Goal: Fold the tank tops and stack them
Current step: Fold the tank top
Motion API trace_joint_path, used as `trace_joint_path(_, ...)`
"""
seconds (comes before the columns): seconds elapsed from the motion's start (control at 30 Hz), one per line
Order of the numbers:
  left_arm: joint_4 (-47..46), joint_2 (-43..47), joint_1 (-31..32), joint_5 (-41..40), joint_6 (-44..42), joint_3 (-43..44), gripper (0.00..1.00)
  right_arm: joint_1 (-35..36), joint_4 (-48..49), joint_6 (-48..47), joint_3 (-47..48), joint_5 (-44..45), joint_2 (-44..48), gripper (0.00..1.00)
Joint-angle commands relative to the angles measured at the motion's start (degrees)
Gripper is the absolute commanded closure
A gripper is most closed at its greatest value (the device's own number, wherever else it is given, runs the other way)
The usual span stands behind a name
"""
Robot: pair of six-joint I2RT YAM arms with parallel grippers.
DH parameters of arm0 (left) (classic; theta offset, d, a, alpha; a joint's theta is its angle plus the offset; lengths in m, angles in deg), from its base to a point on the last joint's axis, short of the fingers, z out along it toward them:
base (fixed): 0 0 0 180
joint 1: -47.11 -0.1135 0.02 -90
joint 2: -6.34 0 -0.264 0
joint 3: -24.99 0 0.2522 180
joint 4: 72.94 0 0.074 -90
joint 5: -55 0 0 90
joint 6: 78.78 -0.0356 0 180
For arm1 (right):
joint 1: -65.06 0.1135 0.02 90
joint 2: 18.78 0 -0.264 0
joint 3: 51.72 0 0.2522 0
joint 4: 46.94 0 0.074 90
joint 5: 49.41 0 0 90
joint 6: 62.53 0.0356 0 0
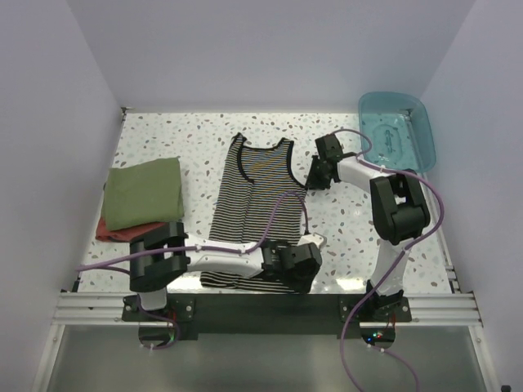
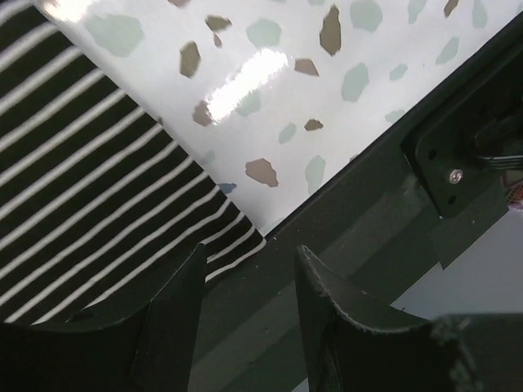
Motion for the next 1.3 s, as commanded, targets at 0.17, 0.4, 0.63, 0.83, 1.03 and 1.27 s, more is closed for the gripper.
trace_joint_path(0.17,3.5,-3.3,4.4,-4.7,4.4,3.2,0.54,-0.1,1.2,-0.1,0.3,-0.5,-0.8,0.95)
trace_joint_path(0.4,7.4,-4.7,4.6,-10.4,5.5,5.2,0.66,-0.1,0.8,-0.1,0.7,-0.4,-0.6,1.0)
trace_joint_path(0.63,10.0,-6.8,4.6,-12.9,3.4,9.7,0.94,-0.9,-0.4,-0.3,0.7,0.8,0.3,1.0)
trace_joint_path(0.83,7.1,-6.4,4.6,-10.9,0.8,11.2,1.0,-3.4,-2.0,-1.1,0.7,2.1,2.4,1.0)
trace_joint_path(1.03,10.2,-8.4,4.7,-12.7,1.4,13.3,0.73,-3.7,-2.2,-1.9,1.0,1.2,3.2,1.0)
trace_joint_path(1.27,9.1,-10.6,4.9,-12.1,0.3,14.5,0.62,-3.7,-1.9,-1.9,0.7,1.1,2.5,1.0)
